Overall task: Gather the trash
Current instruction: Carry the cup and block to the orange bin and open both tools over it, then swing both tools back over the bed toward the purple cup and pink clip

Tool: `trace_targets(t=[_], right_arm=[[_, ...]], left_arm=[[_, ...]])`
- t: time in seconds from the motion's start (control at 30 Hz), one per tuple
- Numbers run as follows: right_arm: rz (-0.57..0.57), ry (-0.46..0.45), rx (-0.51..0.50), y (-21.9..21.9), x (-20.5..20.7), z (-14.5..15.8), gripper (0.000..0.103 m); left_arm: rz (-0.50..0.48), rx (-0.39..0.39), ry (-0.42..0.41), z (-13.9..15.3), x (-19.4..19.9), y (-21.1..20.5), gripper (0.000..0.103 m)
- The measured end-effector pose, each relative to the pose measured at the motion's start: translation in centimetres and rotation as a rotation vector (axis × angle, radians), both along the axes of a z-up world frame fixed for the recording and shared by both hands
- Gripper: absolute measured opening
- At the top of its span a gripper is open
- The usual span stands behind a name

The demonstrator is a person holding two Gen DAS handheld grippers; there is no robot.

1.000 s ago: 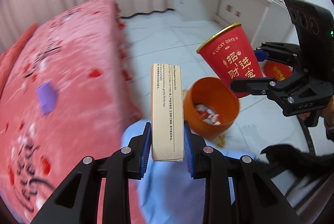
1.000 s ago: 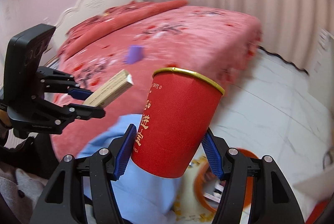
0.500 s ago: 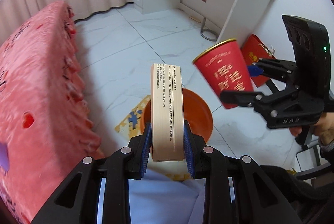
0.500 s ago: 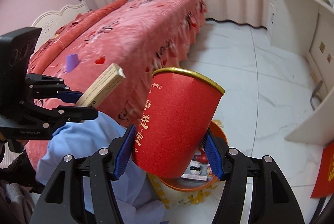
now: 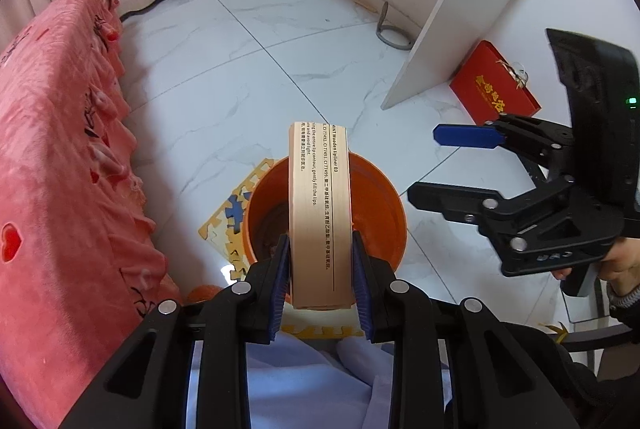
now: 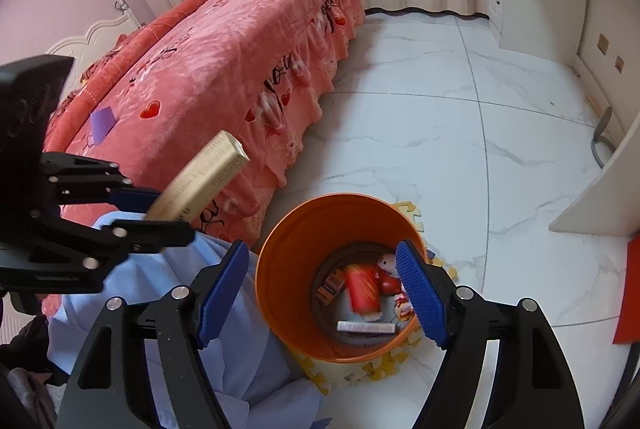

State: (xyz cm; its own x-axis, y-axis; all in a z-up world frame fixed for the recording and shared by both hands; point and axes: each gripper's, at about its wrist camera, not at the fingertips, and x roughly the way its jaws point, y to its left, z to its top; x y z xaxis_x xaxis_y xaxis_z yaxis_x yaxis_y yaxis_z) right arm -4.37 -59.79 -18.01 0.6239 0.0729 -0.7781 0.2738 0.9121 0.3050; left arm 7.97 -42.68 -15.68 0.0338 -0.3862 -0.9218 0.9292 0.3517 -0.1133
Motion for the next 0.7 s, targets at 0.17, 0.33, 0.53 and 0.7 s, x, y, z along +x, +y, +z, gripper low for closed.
trace_targets(t=[0.17, 0.33, 0.53, 0.7], right_arm=[[-0.034, -0.003, 0.013, -0.7, -0.9, 0.1, 0.076], [-0.050, 0.000, 0.019, -0.8, -1.5, 0.1, 0.076], [-0.025, -0.018, 0.019, 0.4, -1.1, 1.3, 0.076], [0.031, -0.049, 0.013, 2.7, 0.0, 3.1, 0.076]], left_arm=[[-0.033, 0.017, -0.002, -0.7, -0.5, -1.6, 0.033], [-0.026, 0.008, -0.019, -0.9, -0.6, -2.0, 0.064], [0.007, -0.003, -0.031, 0.1, -0.4, -0.4, 0.065], [0.077, -0.019, -0.101, 2.2, 0.1, 2.7, 0.079]])
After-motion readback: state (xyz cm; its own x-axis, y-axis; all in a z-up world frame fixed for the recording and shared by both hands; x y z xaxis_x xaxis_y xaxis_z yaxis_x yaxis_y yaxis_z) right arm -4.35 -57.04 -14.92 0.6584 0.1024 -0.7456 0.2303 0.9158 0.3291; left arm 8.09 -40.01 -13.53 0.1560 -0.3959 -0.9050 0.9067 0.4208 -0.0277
